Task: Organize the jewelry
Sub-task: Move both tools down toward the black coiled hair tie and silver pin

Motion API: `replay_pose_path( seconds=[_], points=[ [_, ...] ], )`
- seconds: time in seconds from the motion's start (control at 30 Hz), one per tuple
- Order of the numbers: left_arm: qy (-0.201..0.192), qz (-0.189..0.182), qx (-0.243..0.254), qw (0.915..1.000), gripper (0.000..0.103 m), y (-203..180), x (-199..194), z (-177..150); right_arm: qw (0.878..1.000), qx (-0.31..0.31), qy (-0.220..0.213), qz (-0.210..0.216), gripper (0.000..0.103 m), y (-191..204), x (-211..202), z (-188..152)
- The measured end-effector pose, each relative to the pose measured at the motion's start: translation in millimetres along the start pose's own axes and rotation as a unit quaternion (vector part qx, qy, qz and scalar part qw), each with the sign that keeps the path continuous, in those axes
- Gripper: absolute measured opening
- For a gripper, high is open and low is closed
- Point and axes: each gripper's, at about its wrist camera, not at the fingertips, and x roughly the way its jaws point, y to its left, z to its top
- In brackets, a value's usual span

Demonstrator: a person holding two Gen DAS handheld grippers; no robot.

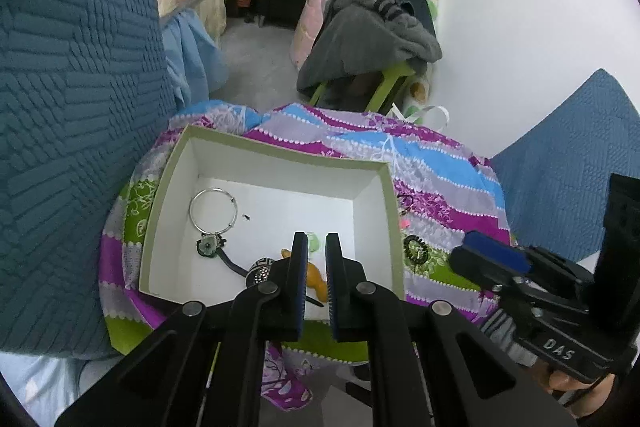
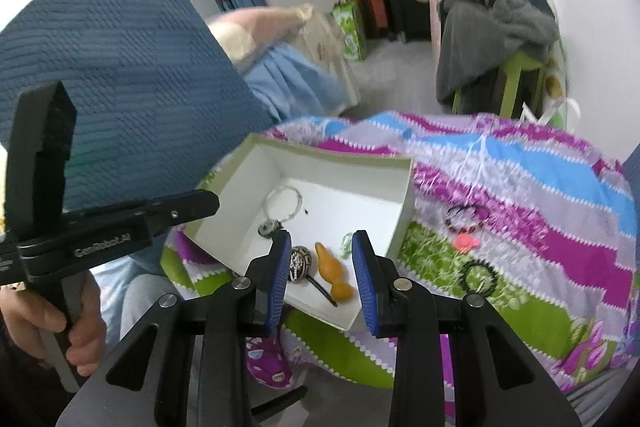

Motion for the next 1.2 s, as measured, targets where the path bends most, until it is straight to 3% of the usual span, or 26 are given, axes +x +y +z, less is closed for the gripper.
replay_pose_path(
  seconds=[0.07,0.23,0.33,0.63,0.97,1.2],
  points=[
    [-0.001,0.010,0.001,1.0000,0.008,-7,-6,0,1.000,-0.004,-0.015,-0.001,0.029,-1,-15,1],
    [-0.012,0.025,0.011,0.9996,0.043,-26,-22,-3,0.999,-0.011,-0.046,-0.012,0.029,-6,-44,0],
    [-0.024,0.030,0.020,0.9991,0.050,-39,-34,-6,0.998,-0.009,-0.061,-0.016,0.029,-12,-59,-5],
    [-0.051,0.024,0.040,0.9976,0.051,-84,-54,-23,0.995,0.015,-0.091,-0.036,0.029,-46,-95,-36],
    [-0.061,-0.012,0.049,0.9969,0.051,-131,-48,-62,0.992,0.042,-0.102,-0.062,0.029,-87,-122,-88],
    [-0.049,-0.029,0.075,0.9956,0.049,-156,-27,-86,0.991,0.050,-0.100,-0.068,0.029,-113,-115,-116]
  ],
)
